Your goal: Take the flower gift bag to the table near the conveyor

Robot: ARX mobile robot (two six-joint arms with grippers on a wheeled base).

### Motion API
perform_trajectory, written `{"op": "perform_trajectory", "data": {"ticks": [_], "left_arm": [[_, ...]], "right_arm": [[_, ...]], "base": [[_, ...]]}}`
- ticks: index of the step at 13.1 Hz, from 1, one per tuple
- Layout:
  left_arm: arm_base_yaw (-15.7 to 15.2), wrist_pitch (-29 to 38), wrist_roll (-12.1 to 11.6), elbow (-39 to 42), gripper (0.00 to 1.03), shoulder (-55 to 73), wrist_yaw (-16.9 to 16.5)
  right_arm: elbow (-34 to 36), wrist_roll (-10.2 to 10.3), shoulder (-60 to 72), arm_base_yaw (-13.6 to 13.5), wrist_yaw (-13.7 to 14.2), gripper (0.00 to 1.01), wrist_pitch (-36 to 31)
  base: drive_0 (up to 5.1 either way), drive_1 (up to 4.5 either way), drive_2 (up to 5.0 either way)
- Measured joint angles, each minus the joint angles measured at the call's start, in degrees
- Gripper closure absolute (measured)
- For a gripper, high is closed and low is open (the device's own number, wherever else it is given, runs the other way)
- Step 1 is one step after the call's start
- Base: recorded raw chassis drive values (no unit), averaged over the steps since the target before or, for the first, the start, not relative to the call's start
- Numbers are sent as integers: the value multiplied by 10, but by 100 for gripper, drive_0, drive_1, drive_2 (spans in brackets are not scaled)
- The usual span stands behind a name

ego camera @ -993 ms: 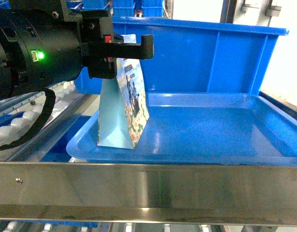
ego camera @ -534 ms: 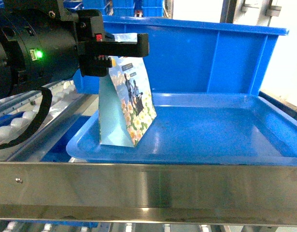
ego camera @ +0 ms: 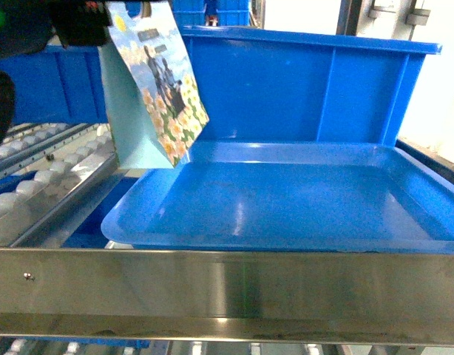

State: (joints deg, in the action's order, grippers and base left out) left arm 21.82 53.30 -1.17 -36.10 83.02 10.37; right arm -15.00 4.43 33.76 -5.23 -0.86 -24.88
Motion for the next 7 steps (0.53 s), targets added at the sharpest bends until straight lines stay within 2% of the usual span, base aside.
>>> {"op": "perform_trajectory", "data": {"ticks": [2, 5, 6, 7], "left_arm": [[-18, 9, -6, 26, 101, -44, 11], [-65, -7, -7, 74, 101, -134, 3], [-82, -17, -5, 96, 101, -169, -2], [-108, -45, 10, 128, 101, -226, -9]], "right_arm": [[0, 0, 0, 0, 0, 99, 0], [0, 0, 0, 0, 0, 99, 0], [0, 0, 0, 0, 0, 99, 0], [0, 0, 0, 0, 0, 99, 0]], "base": [[0, 0, 0], [0, 0, 0], [0, 0, 0], [0, 0, 0]]}}
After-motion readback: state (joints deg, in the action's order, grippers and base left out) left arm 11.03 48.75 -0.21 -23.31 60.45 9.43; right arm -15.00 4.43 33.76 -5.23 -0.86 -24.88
